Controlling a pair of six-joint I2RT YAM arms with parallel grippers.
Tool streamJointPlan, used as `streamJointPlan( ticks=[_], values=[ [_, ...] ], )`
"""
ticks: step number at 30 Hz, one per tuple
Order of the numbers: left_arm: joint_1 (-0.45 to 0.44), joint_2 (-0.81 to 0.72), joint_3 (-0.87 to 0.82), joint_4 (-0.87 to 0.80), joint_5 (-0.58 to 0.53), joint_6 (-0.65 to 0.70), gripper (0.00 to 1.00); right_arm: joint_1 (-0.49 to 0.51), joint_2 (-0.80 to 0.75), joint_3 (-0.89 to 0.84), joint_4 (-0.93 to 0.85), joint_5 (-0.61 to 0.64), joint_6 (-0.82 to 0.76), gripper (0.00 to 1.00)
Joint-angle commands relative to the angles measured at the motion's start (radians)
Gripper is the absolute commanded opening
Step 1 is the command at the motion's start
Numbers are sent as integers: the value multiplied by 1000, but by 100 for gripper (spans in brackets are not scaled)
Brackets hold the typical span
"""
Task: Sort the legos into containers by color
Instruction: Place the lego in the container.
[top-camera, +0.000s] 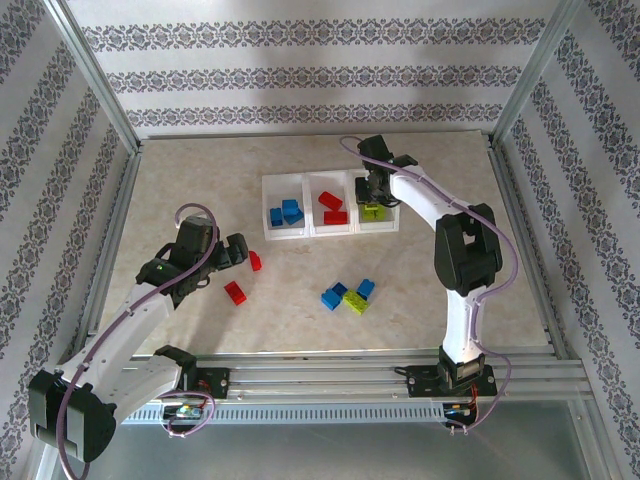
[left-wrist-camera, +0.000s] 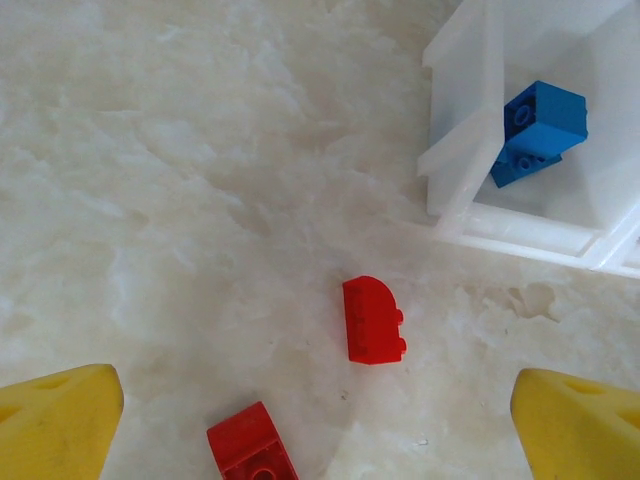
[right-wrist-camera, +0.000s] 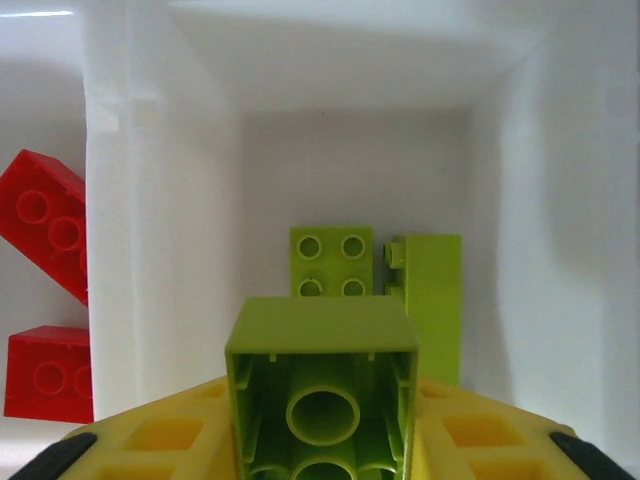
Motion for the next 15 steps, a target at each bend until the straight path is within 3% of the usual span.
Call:
streamJointPlan(
  ticks=[1,8,15],
  values=[
    [15,-19,-20,29,51,3,100,-15,10,30,-19,-5,-1,40],
    [-1,-13,-39,89,151,9,100,-19,-6,36,-19,4,-2,45],
    [-86,-2,-39,147,182,21,100,-18,-73,-3,-9,12,7,47]
  ],
)
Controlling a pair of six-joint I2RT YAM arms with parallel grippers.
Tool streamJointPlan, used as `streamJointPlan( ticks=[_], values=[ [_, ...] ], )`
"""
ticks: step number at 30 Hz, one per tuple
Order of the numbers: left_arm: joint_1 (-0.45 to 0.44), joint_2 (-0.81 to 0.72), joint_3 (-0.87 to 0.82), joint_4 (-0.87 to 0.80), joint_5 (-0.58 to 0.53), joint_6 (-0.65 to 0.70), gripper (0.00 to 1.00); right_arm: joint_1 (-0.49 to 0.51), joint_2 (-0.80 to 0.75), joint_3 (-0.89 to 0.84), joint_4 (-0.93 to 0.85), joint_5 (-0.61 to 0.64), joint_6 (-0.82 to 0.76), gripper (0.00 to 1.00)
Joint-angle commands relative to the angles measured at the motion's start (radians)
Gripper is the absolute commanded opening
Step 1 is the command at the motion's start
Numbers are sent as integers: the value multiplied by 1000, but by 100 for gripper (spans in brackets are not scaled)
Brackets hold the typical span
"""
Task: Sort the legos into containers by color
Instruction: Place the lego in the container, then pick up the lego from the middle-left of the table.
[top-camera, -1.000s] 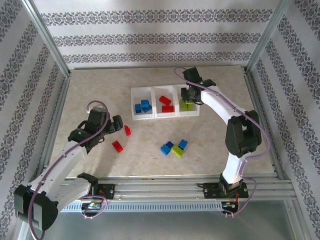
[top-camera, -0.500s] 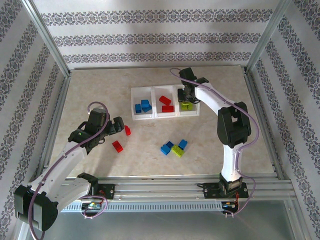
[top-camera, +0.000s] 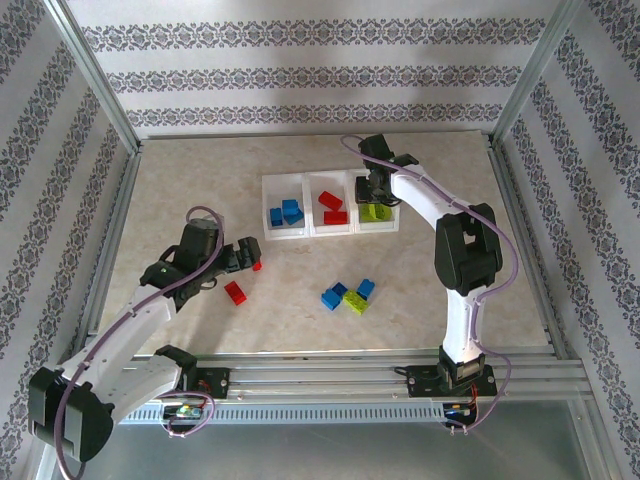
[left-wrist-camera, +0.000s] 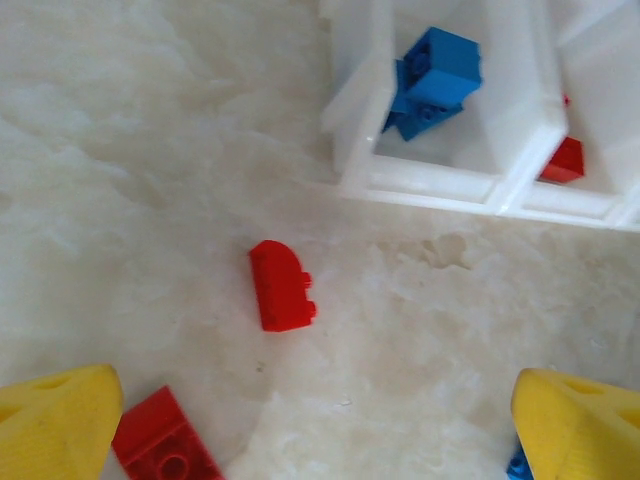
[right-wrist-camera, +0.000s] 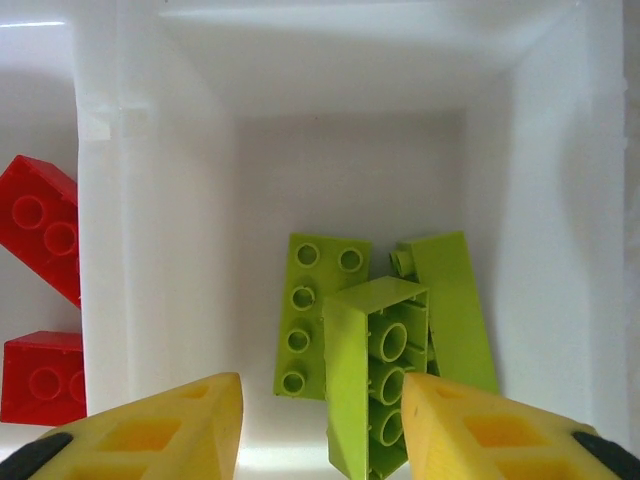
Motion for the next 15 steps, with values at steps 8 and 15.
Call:
streamJointPlan(
  ticks=[8,15],
  values=[
    [-255,123,25,155,56,75,100,-10,-254,-178,39,42,43,60],
    [-446,292,89,184,77,146,97,-8,-462,-389,80,64,121,80]
  ],
)
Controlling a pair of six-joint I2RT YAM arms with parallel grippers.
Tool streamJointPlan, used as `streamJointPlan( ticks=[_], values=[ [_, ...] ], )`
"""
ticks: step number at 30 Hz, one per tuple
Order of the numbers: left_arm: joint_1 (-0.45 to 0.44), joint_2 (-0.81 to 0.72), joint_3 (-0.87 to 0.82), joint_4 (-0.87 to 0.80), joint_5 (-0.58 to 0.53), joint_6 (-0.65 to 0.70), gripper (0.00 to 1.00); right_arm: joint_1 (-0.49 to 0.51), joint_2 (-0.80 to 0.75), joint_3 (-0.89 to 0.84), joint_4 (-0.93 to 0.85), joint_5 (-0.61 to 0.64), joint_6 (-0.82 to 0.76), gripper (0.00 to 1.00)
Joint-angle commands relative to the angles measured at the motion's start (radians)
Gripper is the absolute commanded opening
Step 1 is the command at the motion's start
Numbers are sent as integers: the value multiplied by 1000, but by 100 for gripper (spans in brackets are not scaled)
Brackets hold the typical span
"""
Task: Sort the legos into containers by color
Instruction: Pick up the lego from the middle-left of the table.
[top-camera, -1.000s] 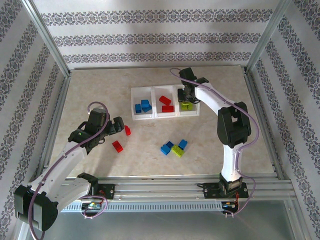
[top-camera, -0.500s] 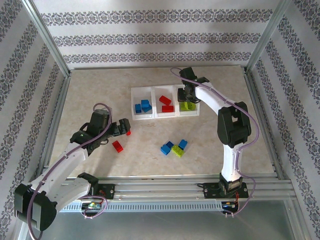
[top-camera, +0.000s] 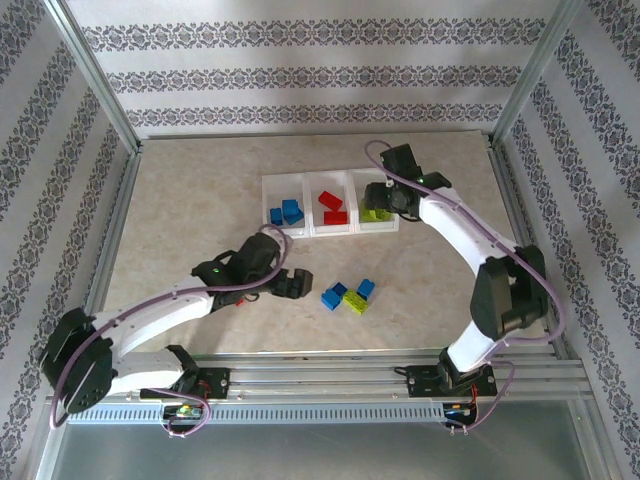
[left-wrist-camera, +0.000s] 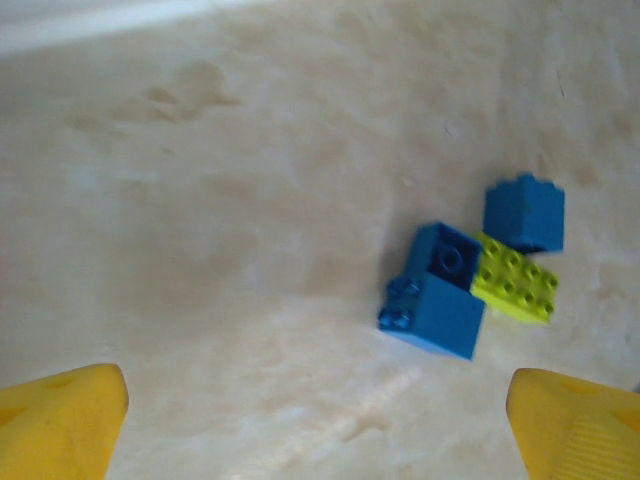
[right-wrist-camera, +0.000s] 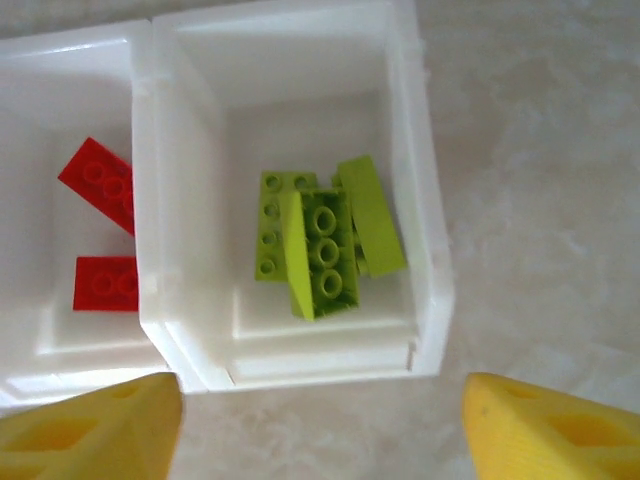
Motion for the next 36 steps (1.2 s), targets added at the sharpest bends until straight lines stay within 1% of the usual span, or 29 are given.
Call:
streamJointPlan(
  ticks=[1,3,4,8,12,19,28,32,36],
  values=[
    [-68,57,54,49,13,68,97,-8,-93,-93,21,34,62,83],
    [-97,100,69,50,18,78,97,-8,-142,-142,22,33,90,92],
    [-111,120,76,52,21,86,97,-8,-166,-164,18,36,106,98],
    [-163,199,112,49,17,119,95,-8,-241,-229,-16,58,166,99],
    [-194,271,147,37,-2,135,93,-8,-304,-278,-47,67,222,98],
    [-213,373,205,-3,-58,171,89,-6,-381,-330,-68,89,260,98],
    [-221,479,247,4,-55,183,77,-6,-411,-319,-85,115,272,98],
    [-222,516,261,6,-69,175,69,-7,-414,-321,-87,125,277,98],
    [-222,544,274,-2,-108,157,60,-7,-415,-321,-89,128,278,98]
  ],
)
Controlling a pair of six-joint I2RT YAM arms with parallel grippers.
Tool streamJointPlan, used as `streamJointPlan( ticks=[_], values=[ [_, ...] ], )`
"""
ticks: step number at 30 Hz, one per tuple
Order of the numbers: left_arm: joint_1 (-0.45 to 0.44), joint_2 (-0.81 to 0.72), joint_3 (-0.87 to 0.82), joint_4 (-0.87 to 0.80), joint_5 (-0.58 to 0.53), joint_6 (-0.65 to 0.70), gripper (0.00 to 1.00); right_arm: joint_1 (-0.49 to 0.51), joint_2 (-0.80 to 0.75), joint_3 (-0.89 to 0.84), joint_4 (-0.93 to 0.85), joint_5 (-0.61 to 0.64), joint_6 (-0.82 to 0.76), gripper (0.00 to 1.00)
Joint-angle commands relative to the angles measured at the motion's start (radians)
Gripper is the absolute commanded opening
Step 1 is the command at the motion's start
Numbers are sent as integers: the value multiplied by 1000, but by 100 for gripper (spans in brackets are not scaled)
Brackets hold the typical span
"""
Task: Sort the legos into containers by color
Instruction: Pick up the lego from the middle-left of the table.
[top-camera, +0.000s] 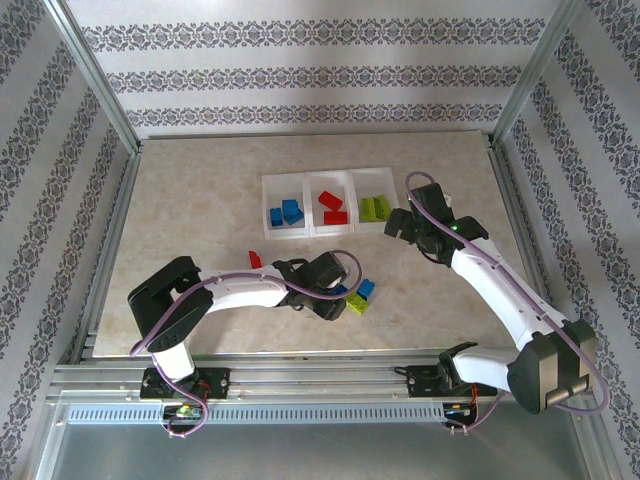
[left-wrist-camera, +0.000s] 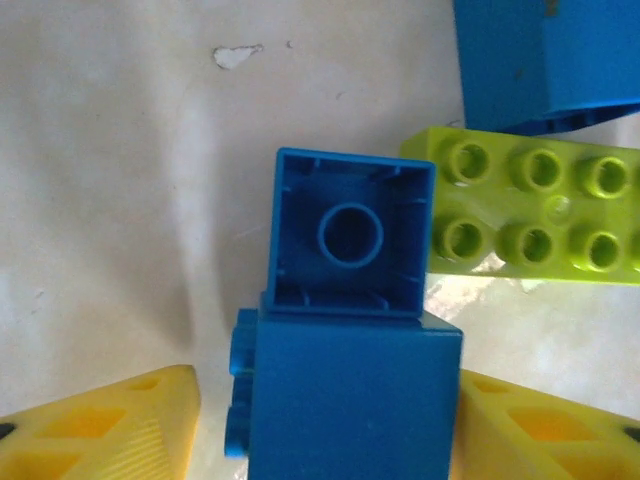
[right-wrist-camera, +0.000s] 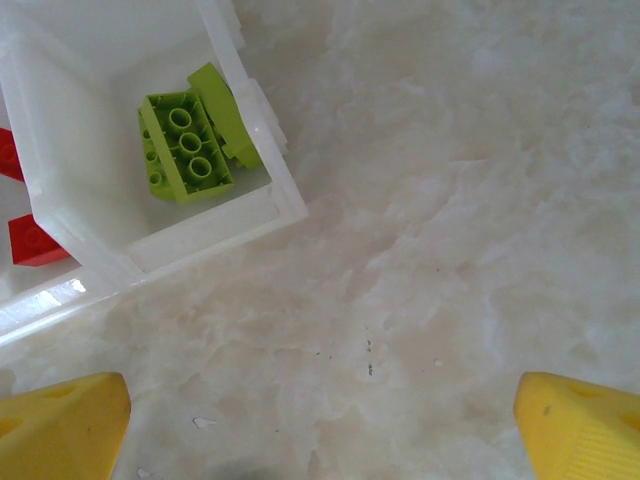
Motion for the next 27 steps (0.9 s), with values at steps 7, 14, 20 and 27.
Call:
streamJointPlan(
  ticks=[7,14,20,27],
  values=[
    [-13,32,45,-36,-92,-29,47,-6,-30,-5,-19,32,16,98],
    [25,-26,22,-47,-135,-86,38,-5,-33,-6,-20,32,19,98],
    [142,-114,1,-31,-156,-113,38,3,-39,-5,-19,40,22,98],
    [312,-147,92,-29,-179,-67,38,15,-50,6,-19,45,19,98]
  ],
)
